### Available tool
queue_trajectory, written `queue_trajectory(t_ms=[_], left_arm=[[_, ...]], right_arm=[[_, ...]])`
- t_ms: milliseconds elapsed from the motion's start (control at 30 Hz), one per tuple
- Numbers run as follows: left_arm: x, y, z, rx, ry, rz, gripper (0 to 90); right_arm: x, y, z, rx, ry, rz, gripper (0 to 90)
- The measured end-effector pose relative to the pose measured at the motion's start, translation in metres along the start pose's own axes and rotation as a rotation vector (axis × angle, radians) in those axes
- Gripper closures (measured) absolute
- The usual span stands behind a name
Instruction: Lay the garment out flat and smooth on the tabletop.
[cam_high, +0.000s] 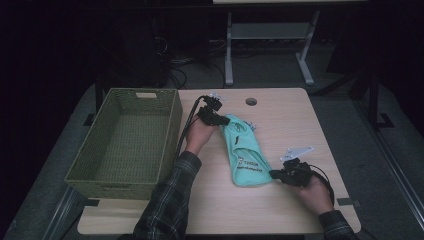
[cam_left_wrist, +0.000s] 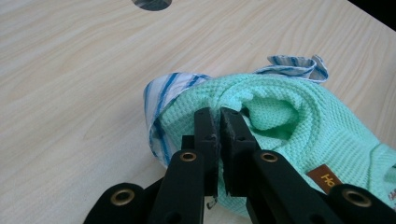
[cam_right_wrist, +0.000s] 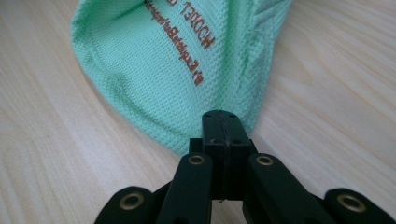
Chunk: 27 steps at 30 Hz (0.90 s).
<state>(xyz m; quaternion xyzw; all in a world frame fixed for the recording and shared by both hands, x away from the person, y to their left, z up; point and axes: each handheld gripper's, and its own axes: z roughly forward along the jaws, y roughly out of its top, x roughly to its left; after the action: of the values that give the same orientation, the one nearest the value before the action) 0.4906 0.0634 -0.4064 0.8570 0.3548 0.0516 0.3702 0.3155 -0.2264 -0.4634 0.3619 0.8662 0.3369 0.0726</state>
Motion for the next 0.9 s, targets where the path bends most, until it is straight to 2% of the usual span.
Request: queue_trajectory(t_ms=[267, 367, 433, 567, 667, 733, 767, 800, 900], left_arm=[[-0.001, -0.003, 0.001, -0.008, -0.004, -0.025, 85.6], [0.001, -0.004, -0.003, -0.023, 0.029, -0.040, 86.3], [0.005, -0.006, -0.004, -0.022, 0.016, -0.054, 86.4], [0.003, -0.008, -0.001, 0.018, 0.036, -0.034, 86.7], [0.004, -0.015, 0.005, 0.095, 0.055, -0.013, 86.3], [0.004, -0.025, 0.011, 0.126, 0.058, -0.020, 83.5], [0.004, -0.029, 0.013, 0.134, 0.056, -0.022, 79.5], [0.003, -0.033, 0.013, 0.125, 0.046, -0.033, 77.6], [0.000, -0.040, 0.009, 0.083, 0.031, -0.054, 71.6]], right_arm=[[-0.004, -0.001, -0.003, 0.009, -0.032, 0.021, 90.0], [-0.005, -0.003, -0.005, 0.013, -0.043, 0.031, 90.0], [-0.007, -0.005, -0.007, 0.011, -0.047, 0.038, 90.0], [-0.008, -0.008, -0.010, 0.010, -0.045, 0.044, 90.0], [-0.008, -0.009, -0.011, 0.009, -0.048, 0.046, 90.0], [-0.008, -0.010, -0.012, 0.004, -0.044, 0.044, 88.3], [-0.009, -0.011, -0.012, -0.005, -0.036, 0.047, 84.4], [-0.009, -0.012, -0.013, -0.013, -0.016, 0.057, 81.8], [-0.009, -0.011, -0.016, -0.044, 0.009, 0.044, 77.6]])
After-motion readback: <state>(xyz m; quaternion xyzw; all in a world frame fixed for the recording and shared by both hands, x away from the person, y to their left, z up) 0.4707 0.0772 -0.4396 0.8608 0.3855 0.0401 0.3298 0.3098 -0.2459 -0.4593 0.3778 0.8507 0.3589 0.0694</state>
